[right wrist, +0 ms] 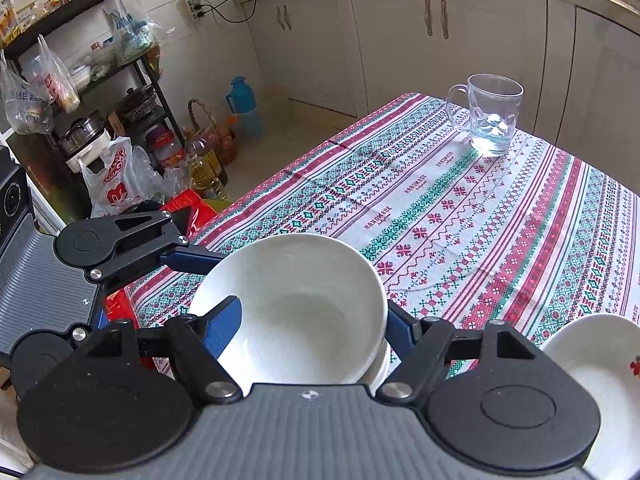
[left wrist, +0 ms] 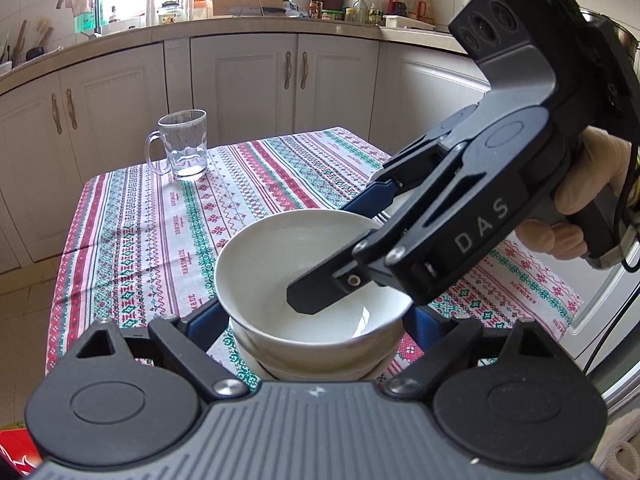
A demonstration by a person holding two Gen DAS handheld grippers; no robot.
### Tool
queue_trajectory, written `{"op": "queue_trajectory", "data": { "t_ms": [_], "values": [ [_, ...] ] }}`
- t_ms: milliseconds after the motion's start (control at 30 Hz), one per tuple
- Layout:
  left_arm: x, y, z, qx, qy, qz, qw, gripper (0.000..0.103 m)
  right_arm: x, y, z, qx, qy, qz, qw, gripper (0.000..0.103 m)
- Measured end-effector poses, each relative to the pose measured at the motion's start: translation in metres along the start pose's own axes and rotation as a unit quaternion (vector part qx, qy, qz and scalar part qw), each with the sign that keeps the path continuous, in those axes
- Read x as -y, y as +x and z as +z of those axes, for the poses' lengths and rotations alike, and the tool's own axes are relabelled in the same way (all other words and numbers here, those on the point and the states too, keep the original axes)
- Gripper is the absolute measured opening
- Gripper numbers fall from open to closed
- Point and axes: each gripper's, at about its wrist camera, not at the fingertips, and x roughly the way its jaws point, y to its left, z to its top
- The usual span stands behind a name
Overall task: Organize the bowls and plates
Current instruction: 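Lower the bowl into the other bowls and open the right tool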
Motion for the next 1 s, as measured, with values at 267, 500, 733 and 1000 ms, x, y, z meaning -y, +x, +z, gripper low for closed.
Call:
{"op": "queue_trajectory", "data": {
  "t_ms": [267, 500, 733, 1000],
  "values": [
    [-0.003, 0.003, 0.000, -0.003, -0.004, -0.008, 1.0000, 0.094, 0.002, 0.001, -0.001, 0.001, 0.003, 0.001, 1.000, 0.080],
    [-0.007, 0.006, -0.001, -0.005, -0.009, -0.013, 0.9999, 0.096, 0.003, 0.003, -0.002, 0.002, 0.006, 0.001, 1.000, 0.081],
    [-0.005, -0.002, -0.005, 0.010, 0.015, 0.002, 0.9998, 0.098, 0.001, -0.003, -0.008, 0.025, 0.007, -0.012, 1.000, 0.103],
    [-0.012, -0.015, -0.011, 0.014, 0.020, 0.006, 0.9997, 0.098, -0.008, -0.015, -0.017, 0.041, -0.005, -0.051, 0.998, 0.103]
  ]
}}
